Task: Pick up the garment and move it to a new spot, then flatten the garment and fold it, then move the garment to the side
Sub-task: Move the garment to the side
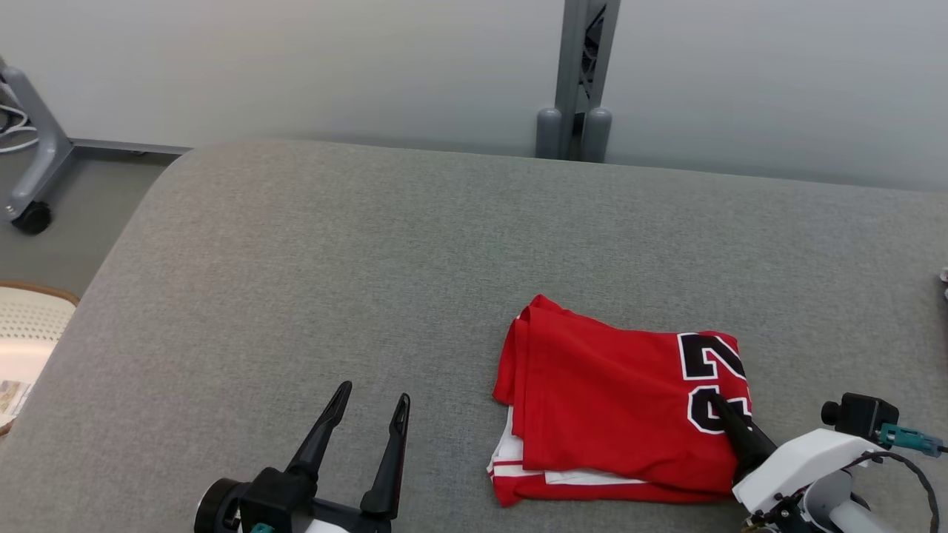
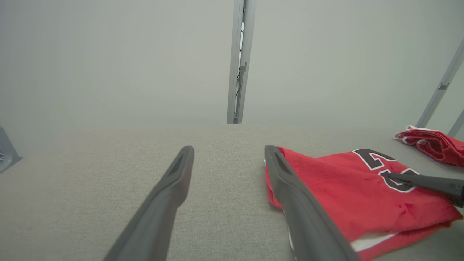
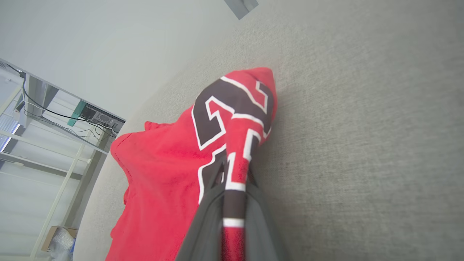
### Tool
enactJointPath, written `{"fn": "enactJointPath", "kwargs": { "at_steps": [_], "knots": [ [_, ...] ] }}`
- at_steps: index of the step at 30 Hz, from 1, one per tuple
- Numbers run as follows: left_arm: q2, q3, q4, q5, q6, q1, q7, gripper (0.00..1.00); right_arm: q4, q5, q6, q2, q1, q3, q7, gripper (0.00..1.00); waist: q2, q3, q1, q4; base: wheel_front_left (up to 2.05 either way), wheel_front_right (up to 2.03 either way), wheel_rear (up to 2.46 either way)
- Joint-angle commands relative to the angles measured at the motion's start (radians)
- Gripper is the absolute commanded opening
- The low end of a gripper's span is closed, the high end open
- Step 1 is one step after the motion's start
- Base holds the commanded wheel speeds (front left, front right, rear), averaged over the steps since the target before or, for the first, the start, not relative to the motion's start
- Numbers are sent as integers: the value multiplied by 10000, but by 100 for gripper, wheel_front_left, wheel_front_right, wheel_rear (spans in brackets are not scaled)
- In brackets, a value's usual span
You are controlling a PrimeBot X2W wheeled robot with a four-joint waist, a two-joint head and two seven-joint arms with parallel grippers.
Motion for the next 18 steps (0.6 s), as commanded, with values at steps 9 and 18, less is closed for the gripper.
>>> {"fn": "enactJointPath", "kwargs": {
  "at_steps": [9,18],
  "knots": [
    [39,94,-77,54,-81,55,-40,100,-267,-574,-1,-157,-585,809,-478,0,0,109,0,-1603,0,0,0],
    [43,79,109,231,-219,29,-38,100,-286,-862,-1,-138,-584,999,-652,0,0,-70,0,-3037,0,0,0]
  ]
}}
